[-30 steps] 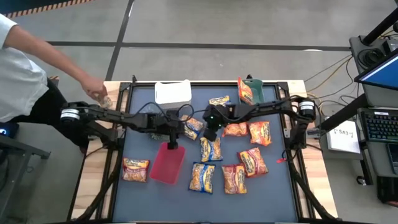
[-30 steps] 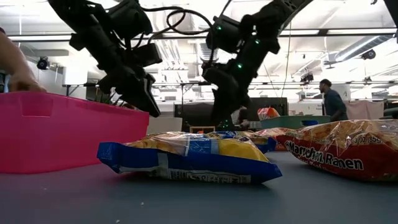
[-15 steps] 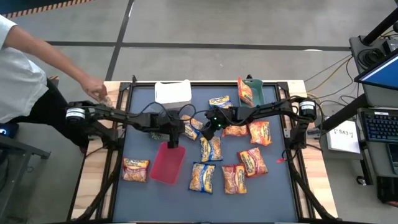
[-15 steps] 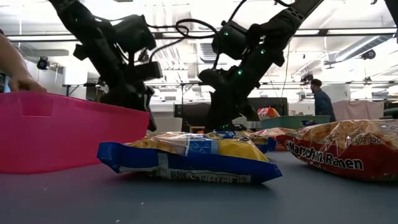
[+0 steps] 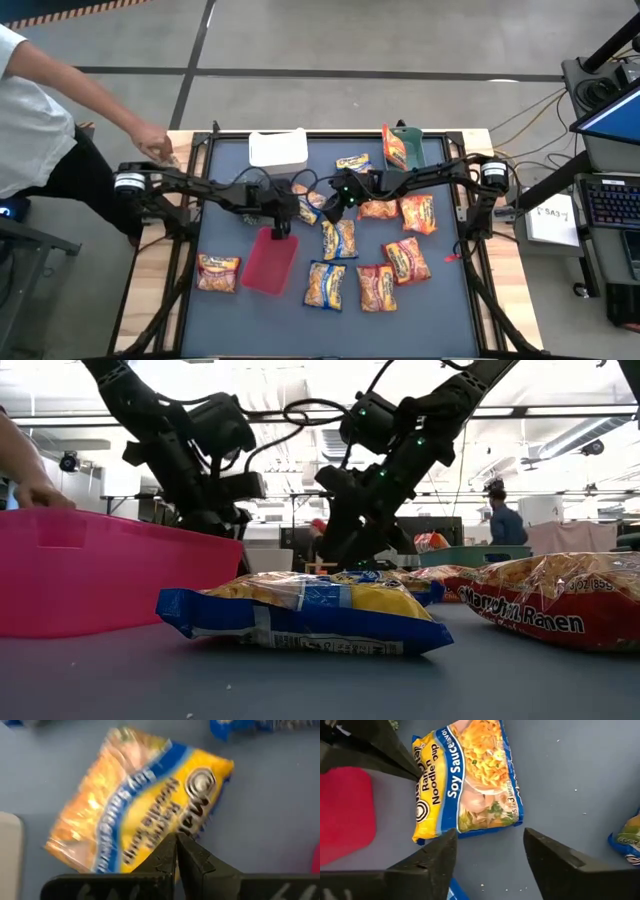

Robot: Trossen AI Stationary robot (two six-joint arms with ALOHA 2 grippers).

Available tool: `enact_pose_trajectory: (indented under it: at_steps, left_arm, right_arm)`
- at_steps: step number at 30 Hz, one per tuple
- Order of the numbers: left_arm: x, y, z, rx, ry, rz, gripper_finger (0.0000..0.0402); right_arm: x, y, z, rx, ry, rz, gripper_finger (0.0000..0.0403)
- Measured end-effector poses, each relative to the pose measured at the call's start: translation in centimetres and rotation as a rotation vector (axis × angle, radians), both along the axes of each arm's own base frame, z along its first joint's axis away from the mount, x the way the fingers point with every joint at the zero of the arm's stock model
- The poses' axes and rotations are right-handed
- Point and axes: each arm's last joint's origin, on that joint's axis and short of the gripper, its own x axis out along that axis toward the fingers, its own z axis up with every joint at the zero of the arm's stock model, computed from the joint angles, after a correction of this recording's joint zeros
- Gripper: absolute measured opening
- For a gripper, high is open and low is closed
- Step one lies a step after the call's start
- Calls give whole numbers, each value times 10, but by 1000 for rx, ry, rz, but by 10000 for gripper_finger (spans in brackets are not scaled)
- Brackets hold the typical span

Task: Sort Maruchan noodles
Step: Put the left blue noodle pack into the red bin

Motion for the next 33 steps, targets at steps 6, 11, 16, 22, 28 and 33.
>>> enact_pose_trajectory:
  at_steps: [6, 11, 16, 22, 28, 33]
  left_arm:
    - [0, 4, 19, 89, -66, -27, 0]
    - [-9, 8, 41, 95, -68, -16, 0]
    - [-15, 11, 51, 129, -80, -37, 0]
    - [-9, 31, 48, 50, -16, -79, 0]
    - [12, 50, 45, -114, 98, 32, 0]
    - [20, 51, 29, -167, 203, 23, 0]
  right_arm:
    - [-1, -7, 0, 14, -1, -33, 263]
    - [-3, -10, -2, 30, 3, -55, 287]
    - [-4, -11, -2, 30, 4, -59, 305]
    - [-4, -12, -2, 24, -1, -58, 317]
    - [-5, -11, -4, 26, 9, -57, 319]
    - [-11, -11, -12, 72, 29, -19, 321]
